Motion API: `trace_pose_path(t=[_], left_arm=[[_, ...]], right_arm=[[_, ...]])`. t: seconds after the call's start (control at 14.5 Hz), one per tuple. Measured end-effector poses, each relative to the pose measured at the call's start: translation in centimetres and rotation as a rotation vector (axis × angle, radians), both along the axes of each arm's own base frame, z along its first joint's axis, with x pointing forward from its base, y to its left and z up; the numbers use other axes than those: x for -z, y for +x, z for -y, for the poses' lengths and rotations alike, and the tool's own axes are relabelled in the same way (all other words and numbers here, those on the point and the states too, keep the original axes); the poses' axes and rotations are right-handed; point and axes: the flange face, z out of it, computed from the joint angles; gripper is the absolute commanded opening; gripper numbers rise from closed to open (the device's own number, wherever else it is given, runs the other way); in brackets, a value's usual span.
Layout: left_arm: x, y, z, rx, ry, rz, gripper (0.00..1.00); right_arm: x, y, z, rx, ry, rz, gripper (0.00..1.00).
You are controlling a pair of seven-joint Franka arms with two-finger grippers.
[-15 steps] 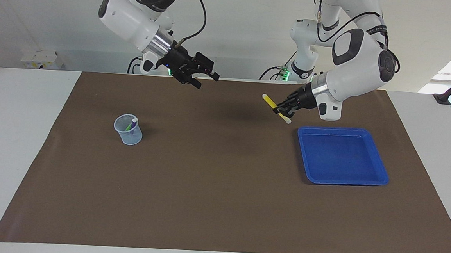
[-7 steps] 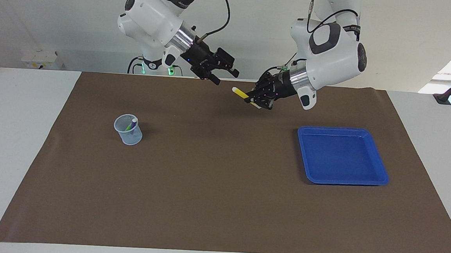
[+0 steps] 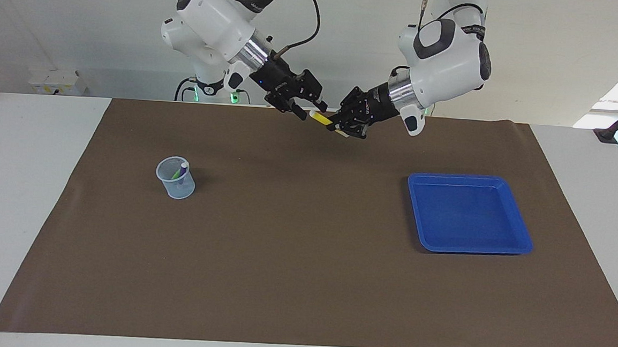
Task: Transfer and insert pens with both arms
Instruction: 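Grasp the yellow pen with the right gripper, open the left gripper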
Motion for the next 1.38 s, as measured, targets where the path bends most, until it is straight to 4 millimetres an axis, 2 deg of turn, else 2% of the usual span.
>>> trace_pose_path(t=[0.14,0.34,0.41,0.48,0.62,0.83,0.9,0.96,1.38], left_arm=[[0.25,-0.57,0.78,0.007,0.001,0.004,0.00],[0.10,-0.64,0.80,0.004,0.000,0.010,0.00],[0.02,-0.64,0.72,0.003,-0.001,0.011,0.00],[0.00,-0.69,0.75,0.004,-0.001,0.011,0.00],[-0.22,-0.55,0.45,-0.004,-0.003,0.017,0.00],[-0.23,-0.56,0.41,-0.005,-0.003,0.017,0.00],[-0.23,-0.56,0.41,-0.005,-0.003,0.018,0.84],[-0.25,-0.56,0.40,-0.005,-0.004,0.018,1.00],[-0.57,-0.21,0.00,-0.023,-0.005,0.039,1.00]], right_arm=[[0.03,0.20,-0.03,0.014,0.001,0.014,0.41],[0.34,0.32,0.13,0.019,-0.007,0.016,0.37],[0.40,0.33,0.14,0.019,-0.008,0.015,0.28],[0.39,0.31,0.11,0.019,-0.008,0.016,0.13],[0.67,0.36,0.30,0.020,-0.014,0.013,0.01],[0.71,0.37,0.31,0.020,-0.015,0.012,0.00],[0.71,0.38,0.31,0.020,-0.015,0.012,0.00],[0.70,0.38,0.32,0.021,-0.015,0.013,0.00],[0.68,0.24,0.07,0.014,-0.016,0.013,0.00]])
